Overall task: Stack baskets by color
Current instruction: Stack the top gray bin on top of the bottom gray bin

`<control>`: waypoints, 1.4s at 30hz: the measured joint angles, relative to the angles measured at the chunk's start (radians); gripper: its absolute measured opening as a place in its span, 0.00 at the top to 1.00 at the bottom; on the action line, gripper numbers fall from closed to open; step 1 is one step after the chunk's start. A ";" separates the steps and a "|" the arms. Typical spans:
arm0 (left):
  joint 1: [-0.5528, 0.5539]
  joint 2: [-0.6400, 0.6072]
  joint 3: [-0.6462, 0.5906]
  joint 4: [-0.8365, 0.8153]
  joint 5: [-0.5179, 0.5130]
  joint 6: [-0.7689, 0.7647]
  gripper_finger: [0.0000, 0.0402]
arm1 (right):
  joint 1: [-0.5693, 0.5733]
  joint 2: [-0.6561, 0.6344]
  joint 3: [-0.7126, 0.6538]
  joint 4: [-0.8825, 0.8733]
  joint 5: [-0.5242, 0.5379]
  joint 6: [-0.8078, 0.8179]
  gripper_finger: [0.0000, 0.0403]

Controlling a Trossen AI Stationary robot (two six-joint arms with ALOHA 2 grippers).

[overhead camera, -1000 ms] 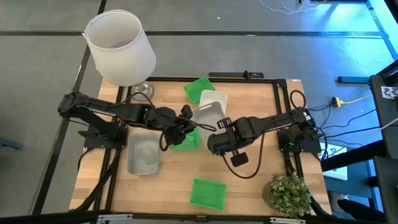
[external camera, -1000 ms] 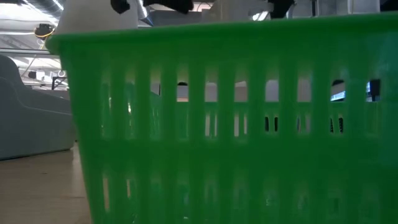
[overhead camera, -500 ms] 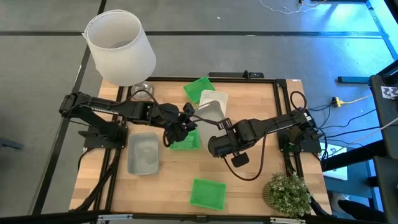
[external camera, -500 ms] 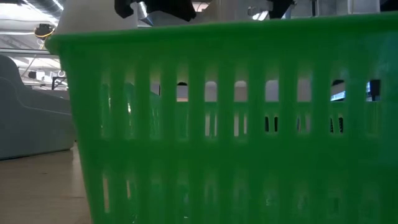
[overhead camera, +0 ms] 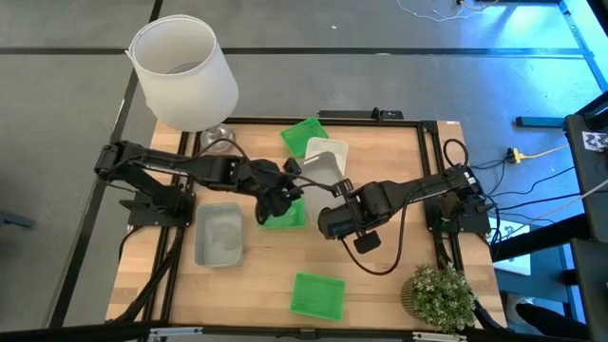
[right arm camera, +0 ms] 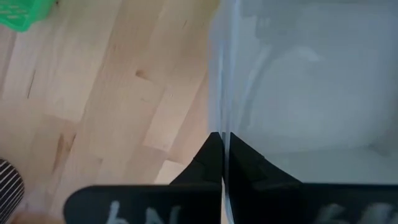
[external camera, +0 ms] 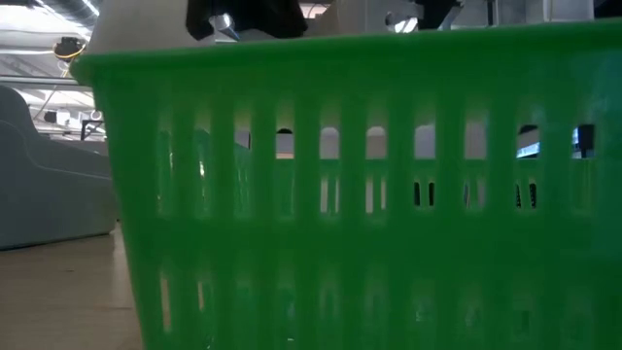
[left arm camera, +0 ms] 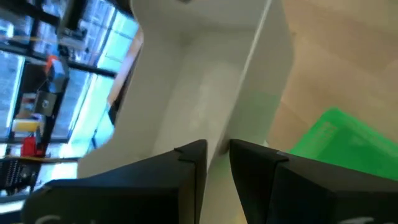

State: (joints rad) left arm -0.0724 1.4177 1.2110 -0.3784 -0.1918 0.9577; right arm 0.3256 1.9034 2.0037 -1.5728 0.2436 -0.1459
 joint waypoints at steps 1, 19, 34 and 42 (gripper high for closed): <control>0.004 0.006 0.000 -0.007 -0.005 0.004 0.84 | 0.000 0.000 0.000 -0.001 0.001 0.000 1.00; -0.001 0.059 -0.001 -0.042 0.032 0.022 0.86 | 0.011 -0.001 -0.001 -0.001 0.029 -0.104 1.00; -0.008 0.087 -0.001 -0.057 -0.002 -0.038 0.93 | 0.011 -0.001 -0.001 0.002 0.063 -0.121 1.00; -0.022 0.088 -0.002 -0.066 0.003 -0.078 0.99 | 0.011 -0.001 -0.001 0.006 0.032 -0.117 0.98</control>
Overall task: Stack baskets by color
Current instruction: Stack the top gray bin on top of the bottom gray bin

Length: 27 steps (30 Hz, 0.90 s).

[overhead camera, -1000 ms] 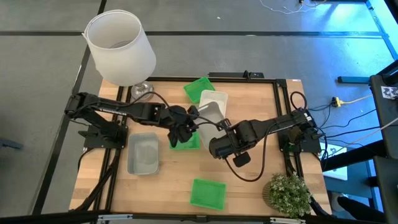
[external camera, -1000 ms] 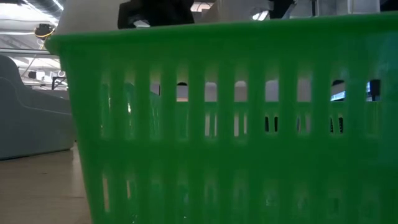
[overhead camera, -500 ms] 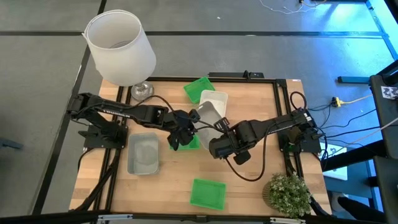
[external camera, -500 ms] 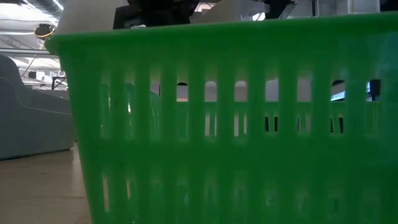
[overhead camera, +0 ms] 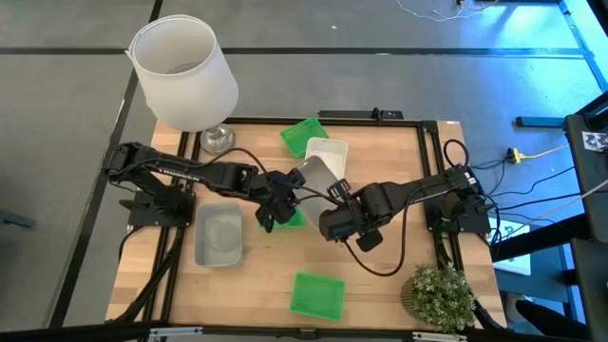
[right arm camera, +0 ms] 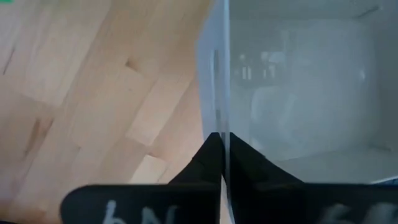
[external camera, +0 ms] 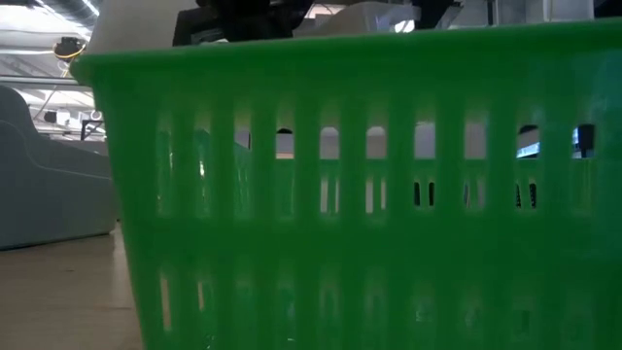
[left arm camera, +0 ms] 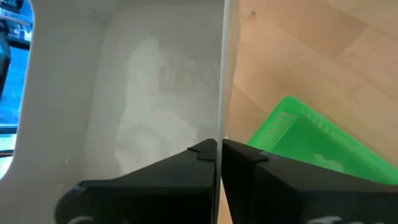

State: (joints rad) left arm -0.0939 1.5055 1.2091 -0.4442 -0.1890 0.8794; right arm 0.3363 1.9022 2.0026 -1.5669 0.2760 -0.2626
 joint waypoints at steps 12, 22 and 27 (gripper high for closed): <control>-0.034 0.000 0.000 -0.059 -0.005 -0.010 1.00 | 0.001 0.000 0.001 0.053 -0.008 0.075 0.77; -0.049 -0.020 0.001 -0.171 -0.034 -0.017 1.00 | 0.011 0.000 0.076 0.064 -0.017 0.126 0.68; -0.070 -0.059 0.008 -0.243 -0.030 -0.033 1.00 | 0.012 0.000 0.188 0.064 -0.044 0.184 0.69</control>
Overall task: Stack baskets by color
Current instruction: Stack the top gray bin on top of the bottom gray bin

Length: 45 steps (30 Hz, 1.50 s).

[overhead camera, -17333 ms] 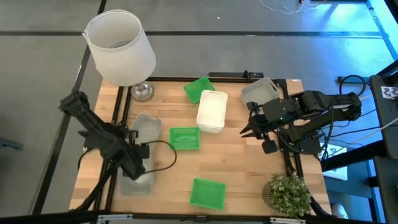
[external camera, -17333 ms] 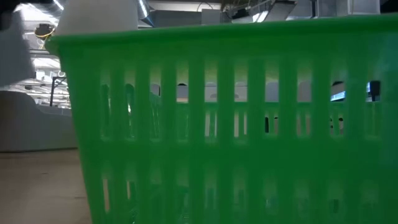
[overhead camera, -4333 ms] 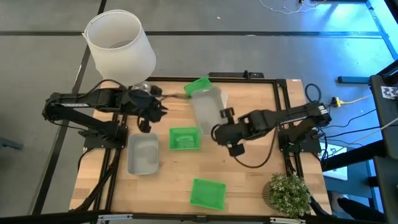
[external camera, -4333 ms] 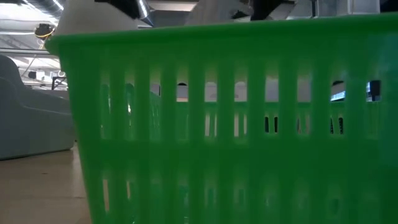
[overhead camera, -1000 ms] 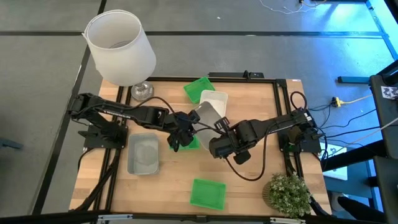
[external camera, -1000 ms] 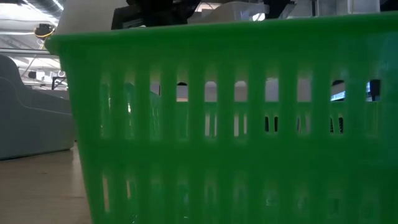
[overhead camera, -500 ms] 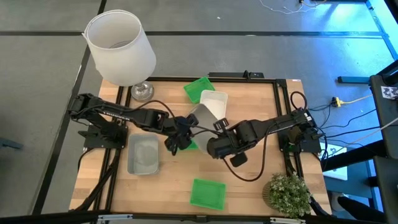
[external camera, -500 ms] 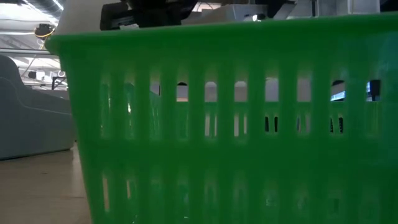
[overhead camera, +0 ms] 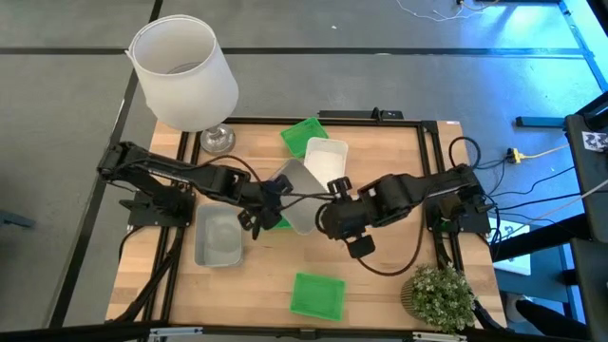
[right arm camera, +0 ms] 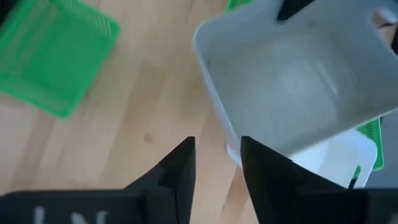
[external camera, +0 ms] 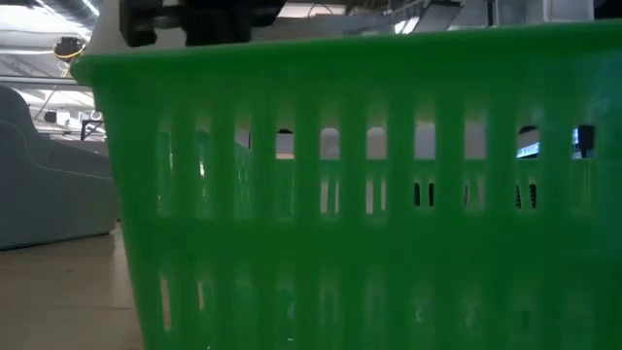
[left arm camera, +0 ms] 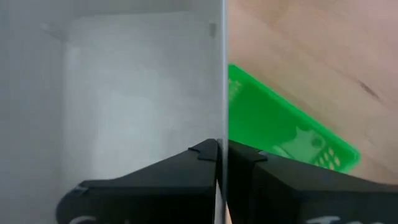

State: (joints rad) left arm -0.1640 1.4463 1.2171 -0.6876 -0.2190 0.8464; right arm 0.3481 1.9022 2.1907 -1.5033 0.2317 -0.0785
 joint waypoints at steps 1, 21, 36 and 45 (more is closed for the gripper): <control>-0.004 -0.008 0.009 -0.028 0.008 -0.010 1.00 | 0.000 0.000 0.027 -0.004 0.000 0.017 0.69; -0.354 -0.215 0.155 -0.704 0.162 -0.527 1.00 | -0.001 -0.023 0.163 0.047 -0.006 0.049 0.69; -0.584 -0.220 0.050 -0.838 0.239 -0.477 1.00 | -0.001 -0.023 0.163 0.141 -0.006 0.130 0.69; -0.621 -0.225 -0.033 -0.761 0.292 -0.399 1.00 | -0.001 -0.023 0.163 0.163 -0.008 0.130 0.69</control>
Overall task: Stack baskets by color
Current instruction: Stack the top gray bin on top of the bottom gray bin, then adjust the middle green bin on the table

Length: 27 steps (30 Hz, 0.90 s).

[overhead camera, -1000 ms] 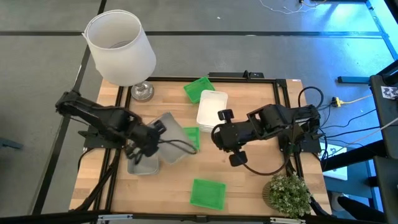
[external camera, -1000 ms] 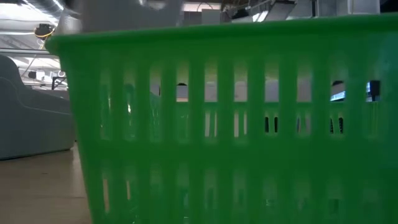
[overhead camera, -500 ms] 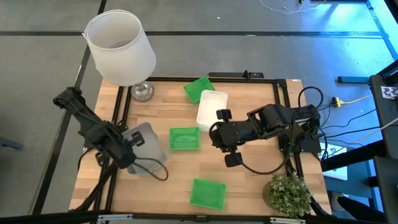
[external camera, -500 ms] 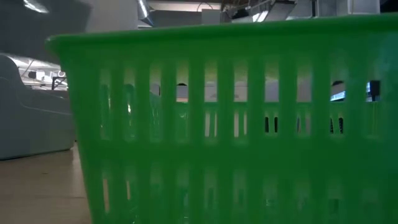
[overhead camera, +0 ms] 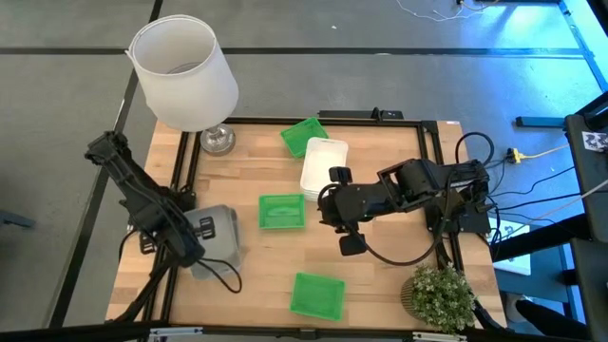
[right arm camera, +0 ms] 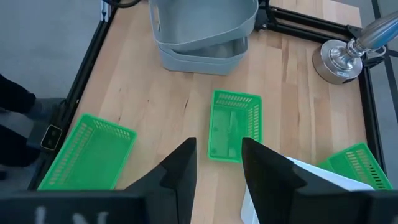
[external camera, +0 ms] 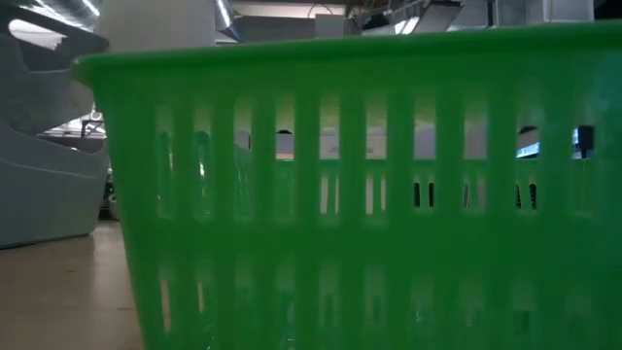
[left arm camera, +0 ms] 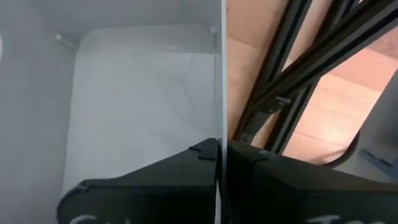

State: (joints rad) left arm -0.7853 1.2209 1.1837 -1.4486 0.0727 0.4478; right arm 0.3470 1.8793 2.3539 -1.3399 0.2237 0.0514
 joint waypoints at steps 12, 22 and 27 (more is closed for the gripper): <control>0.001 0.000 -0.077 0.106 0.041 -0.099 0.96 | -0.002 0.000 0.000 -0.003 0.001 -0.004 0.69; 0.001 -0.013 -0.078 0.092 -0.191 -0.220 0.89 | -0.003 0.000 0.000 -0.004 0.002 -0.005 0.69; 0.002 -0.034 -0.078 0.087 -0.212 -0.289 0.89 | -0.003 0.000 0.000 -0.005 0.002 -0.006 0.69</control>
State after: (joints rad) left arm -0.7837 1.1871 1.1057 -1.3616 -0.1393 0.1589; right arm 0.3435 1.8793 2.3539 -1.3451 0.2256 0.0458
